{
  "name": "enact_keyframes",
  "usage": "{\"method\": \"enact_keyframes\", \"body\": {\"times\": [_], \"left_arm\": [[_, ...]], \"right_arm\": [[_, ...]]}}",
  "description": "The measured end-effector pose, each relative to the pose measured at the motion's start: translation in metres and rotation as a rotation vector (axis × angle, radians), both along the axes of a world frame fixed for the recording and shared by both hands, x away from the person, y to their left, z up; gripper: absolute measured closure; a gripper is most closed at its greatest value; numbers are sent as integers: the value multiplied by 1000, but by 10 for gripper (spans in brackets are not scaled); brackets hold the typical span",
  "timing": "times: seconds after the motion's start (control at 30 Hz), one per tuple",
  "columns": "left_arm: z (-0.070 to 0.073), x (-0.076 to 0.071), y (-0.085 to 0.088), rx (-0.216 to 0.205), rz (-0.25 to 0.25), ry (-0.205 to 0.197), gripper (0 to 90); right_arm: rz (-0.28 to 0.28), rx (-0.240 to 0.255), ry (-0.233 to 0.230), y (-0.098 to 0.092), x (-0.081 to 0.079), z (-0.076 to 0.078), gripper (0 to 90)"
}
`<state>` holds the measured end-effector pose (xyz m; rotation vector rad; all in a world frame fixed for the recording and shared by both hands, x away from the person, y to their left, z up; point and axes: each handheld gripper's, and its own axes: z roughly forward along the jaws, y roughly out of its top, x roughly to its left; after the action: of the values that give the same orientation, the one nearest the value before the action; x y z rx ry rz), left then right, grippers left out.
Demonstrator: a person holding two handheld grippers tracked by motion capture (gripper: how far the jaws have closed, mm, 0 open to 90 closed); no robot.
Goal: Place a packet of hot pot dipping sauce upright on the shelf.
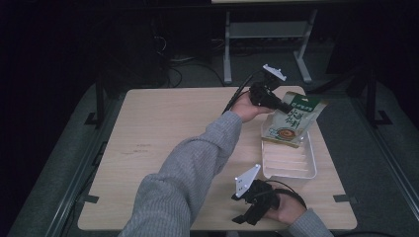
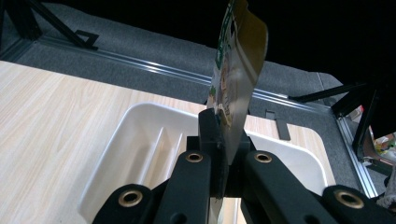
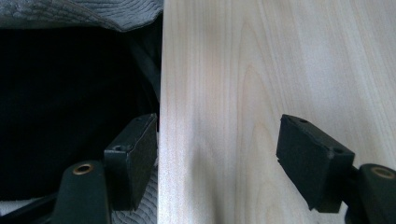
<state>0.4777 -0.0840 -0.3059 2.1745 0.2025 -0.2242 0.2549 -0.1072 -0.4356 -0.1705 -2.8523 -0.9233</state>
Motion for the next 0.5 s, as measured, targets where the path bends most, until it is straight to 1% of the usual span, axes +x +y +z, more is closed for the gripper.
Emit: {"method": "enact_keyframes", "body": {"times": [0.07, 0.13, 0.23, 0.33, 0.4, 0.5], "left_arm": [[0, 1, 0, -6, -1, 3, 898], [3, 1, 0, -13, -1, -4, 898], [4, 1, 0, -10, 4, -17, 898], [3, 4, 1, -17, 17, -6, 898], [-1, 3, -3, 3, 7, -7, 898], [-3, 1, -6, 8, 1, -13, 898]], "right_arm": [[-1, -2, 0, 0, 0, 0, 284], [-3, -1, 2, -1, 1, 0, 284], [-2, 0, 2, -1, 1, 0, 284], [-1, -2, 5, -1, 1, -1, 284], [2, -5, 5, 0, 1, -1, 283], [2, -4, 7, 0, 1, -1, 283]]}}
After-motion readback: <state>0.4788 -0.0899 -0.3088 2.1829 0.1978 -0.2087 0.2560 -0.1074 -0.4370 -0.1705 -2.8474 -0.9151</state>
